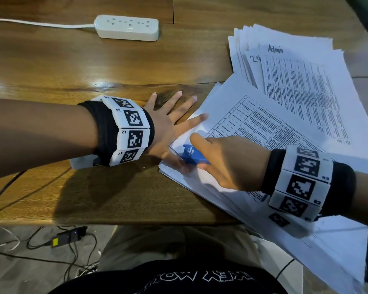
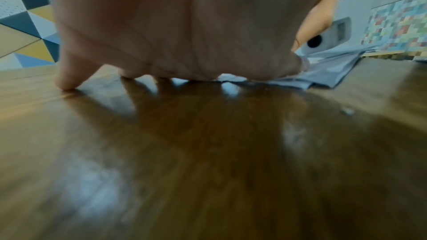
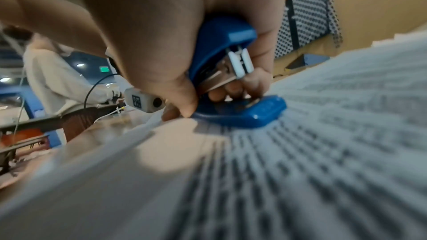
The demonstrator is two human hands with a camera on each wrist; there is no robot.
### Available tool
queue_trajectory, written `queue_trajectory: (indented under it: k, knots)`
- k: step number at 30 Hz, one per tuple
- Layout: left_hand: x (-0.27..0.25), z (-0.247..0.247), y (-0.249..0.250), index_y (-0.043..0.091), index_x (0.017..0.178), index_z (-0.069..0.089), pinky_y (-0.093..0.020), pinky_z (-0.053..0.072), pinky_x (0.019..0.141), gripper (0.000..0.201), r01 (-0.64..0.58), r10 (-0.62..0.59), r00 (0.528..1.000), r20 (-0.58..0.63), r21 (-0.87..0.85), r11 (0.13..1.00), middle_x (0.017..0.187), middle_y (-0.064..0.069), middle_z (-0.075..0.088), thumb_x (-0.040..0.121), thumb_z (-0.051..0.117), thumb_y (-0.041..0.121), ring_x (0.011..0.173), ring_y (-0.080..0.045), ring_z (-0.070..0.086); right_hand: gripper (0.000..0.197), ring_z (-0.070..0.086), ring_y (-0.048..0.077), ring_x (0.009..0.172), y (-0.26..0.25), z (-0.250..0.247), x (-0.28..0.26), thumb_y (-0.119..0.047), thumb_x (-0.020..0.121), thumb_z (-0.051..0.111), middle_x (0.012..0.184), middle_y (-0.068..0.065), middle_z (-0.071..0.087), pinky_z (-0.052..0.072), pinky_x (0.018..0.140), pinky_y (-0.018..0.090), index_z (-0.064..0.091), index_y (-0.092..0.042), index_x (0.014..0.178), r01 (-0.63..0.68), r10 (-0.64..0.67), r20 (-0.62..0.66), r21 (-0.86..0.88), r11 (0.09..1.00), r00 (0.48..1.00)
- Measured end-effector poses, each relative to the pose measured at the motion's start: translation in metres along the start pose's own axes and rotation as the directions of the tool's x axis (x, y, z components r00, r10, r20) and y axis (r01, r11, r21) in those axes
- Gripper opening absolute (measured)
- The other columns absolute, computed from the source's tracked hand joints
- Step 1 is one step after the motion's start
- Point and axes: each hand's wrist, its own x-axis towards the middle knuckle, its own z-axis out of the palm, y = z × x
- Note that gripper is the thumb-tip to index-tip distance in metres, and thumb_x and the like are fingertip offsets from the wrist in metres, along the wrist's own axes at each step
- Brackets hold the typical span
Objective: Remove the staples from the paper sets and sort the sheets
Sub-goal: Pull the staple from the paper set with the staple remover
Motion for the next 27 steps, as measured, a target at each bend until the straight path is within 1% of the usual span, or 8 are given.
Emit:
queue_trajectory:
  k: [2,4,6,8,10,13,18,27]
  knots:
    - [0.000,0.000,0.000,0.039,0.131,-0.039,-0.066,-0.005,0.108,0.121,-0.003,0.003,1.000,0.002,-0.001,1.000,0.143,-0.001,-0.045,0.041,0.020,0.094,0.135,-0.031,-0.034,0.026,0.036,0.024,0.060,0.002,-0.003,0.002,-0.030,0.092,0.047,0.065,-0.010,0.026,0.032,0.053,0.032,0.032,-0.015,0.109,0.012,-0.012,0.010,-0.024,1.000,1.000]
    - [0.000,0.000,-0.001,0.039,0.132,-0.038,-0.066,-0.006,0.108,0.121,-0.003,0.003,1.000,0.002,-0.006,1.000,0.143,-0.001,-0.045,0.042,0.023,0.094,0.135,-0.030,-0.035,0.027,0.037,0.024,0.060,0.002,-0.003,0.003,-0.030,0.092,0.047,0.064,-0.011,0.027,0.032,0.057,0.032,0.031,-0.015,0.108,0.008,-0.008,0.020,0.010,1.000,1.000]
    - [0.000,0.000,-0.001,0.040,0.132,-0.038,-0.066,-0.006,0.108,0.123,-0.002,0.002,1.000,0.005,-0.008,1.000,0.143,0.000,-0.045,0.041,0.024,0.094,0.135,-0.030,-0.036,0.024,0.036,0.022,0.055,0.001,-0.001,0.002,-0.028,0.092,0.047,0.063,-0.010,0.030,0.030,0.055,0.033,0.028,-0.017,0.101,-0.006,0.005,0.018,0.064,0.998,1.000]
    - [0.000,0.000,-0.001,0.040,0.131,-0.038,-0.066,-0.006,0.108,0.123,-0.002,0.002,1.000,0.006,-0.009,1.000,0.143,0.000,-0.045,0.040,0.024,0.094,0.134,-0.030,-0.036,0.029,0.035,0.015,0.050,-0.001,0.001,0.002,-0.027,0.091,0.049,0.062,-0.008,0.033,0.028,0.054,0.033,0.021,-0.019,0.094,-0.029,0.028,0.015,0.115,0.993,0.999]
    - [-0.001,-0.001,-0.001,0.040,0.131,-0.038,-0.066,-0.006,0.108,0.124,0.000,0.000,1.000,0.004,-0.010,1.000,0.143,0.000,-0.045,0.038,0.023,0.094,0.135,-0.030,-0.035,0.033,0.034,0.012,0.049,-0.002,0.003,0.001,-0.026,0.090,0.050,0.060,-0.007,0.034,0.026,0.051,0.033,0.019,-0.019,0.093,-0.049,0.049,0.006,0.160,0.986,0.999]
    - [-0.001,-0.001,0.000,0.040,0.132,-0.038,-0.065,-0.006,0.109,0.123,0.000,0.000,1.000,0.008,-0.009,1.000,0.143,0.000,-0.045,0.039,0.022,0.094,0.135,-0.030,-0.035,0.033,0.033,0.011,0.048,-0.002,0.005,0.002,-0.026,0.089,0.053,0.059,-0.005,0.034,0.022,0.046,0.024,0.021,-0.018,0.092,-0.090,0.093,0.001,0.239,0.967,0.996]
    - [0.000,0.000,-0.001,0.041,0.132,-0.038,-0.064,-0.008,0.108,0.122,0.002,-0.002,1.000,0.009,-0.017,1.000,0.143,0.001,-0.045,0.042,0.026,0.094,0.135,-0.029,-0.035,0.032,0.035,0.012,0.048,-0.002,0.006,0.001,-0.026,0.089,0.055,0.058,-0.003,0.036,0.023,0.046,0.025,0.024,-0.016,0.092,-0.136,0.146,-0.007,0.316,0.939,0.989]
    - [0.001,0.000,0.000,0.041,0.133,-0.036,-0.065,-0.005,0.109,0.120,0.015,-0.015,1.000,-0.007,0.008,1.000,0.145,0.001,-0.042,0.048,0.030,0.093,0.136,-0.030,-0.033,0.030,0.039,0.013,0.052,-0.006,0.009,0.000,-0.032,0.089,0.054,0.062,0.000,0.042,0.026,0.047,0.025,0.030,-0.014,0.087,-0.196,0.226,-0.035,0.385,0.902,0.973]
